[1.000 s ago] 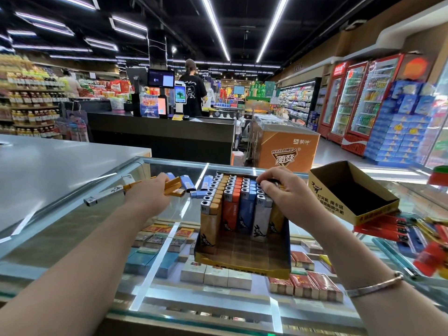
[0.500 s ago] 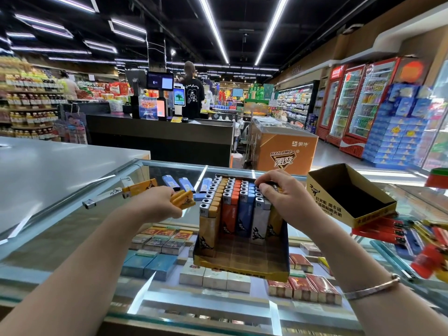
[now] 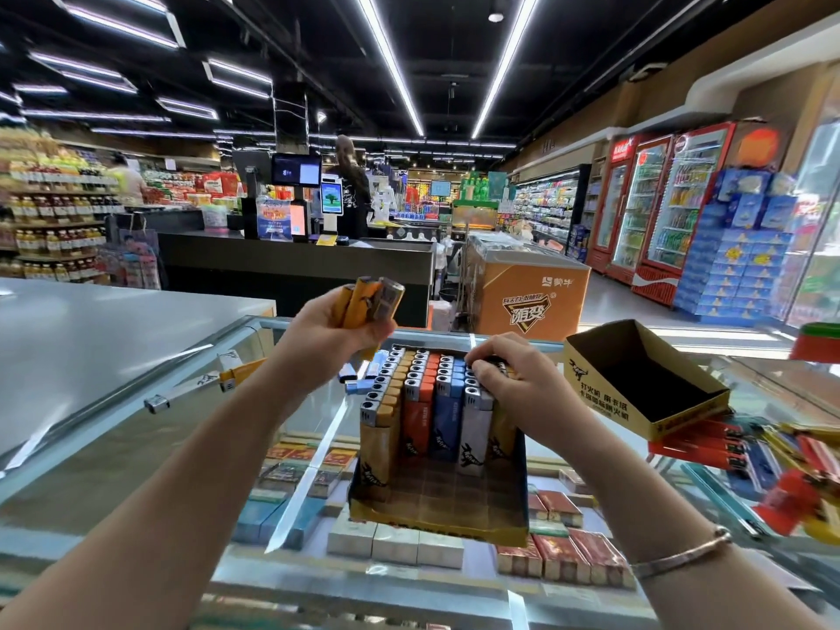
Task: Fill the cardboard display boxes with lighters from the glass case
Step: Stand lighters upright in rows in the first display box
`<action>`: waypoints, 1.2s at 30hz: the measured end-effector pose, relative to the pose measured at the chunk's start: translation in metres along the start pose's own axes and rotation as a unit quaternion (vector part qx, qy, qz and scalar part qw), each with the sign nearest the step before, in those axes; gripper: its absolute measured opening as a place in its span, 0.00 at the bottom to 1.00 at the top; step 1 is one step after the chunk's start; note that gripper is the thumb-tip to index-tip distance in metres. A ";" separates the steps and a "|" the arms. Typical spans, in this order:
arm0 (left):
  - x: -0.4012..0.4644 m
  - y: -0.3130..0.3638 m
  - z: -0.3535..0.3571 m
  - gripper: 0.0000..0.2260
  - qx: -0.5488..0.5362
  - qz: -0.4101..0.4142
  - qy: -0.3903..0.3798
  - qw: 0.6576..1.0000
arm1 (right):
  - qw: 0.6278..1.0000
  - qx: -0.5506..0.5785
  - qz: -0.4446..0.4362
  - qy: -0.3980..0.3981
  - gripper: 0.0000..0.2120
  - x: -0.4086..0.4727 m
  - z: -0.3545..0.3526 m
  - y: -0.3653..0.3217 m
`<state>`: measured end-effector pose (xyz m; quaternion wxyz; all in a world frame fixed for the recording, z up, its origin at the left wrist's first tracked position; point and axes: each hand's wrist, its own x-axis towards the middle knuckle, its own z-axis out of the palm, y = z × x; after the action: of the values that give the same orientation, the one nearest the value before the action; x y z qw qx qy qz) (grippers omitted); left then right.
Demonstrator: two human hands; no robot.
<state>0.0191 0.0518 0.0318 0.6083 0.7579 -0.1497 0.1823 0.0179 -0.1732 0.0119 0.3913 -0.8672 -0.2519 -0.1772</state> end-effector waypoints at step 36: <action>-0.007 0.010 0.036 0.16 -0.134 0.048 0.043 0.989 | 0.965 0.151 -0.123 0.174 0.15 -0.009 -0.014 -0.031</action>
<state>0.0118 0.0145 0.0303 0.7007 0.6530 -0.1825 0.2218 -0.0089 -0.1691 0.0351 0.5312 -0.7158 -0.3084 -0.3321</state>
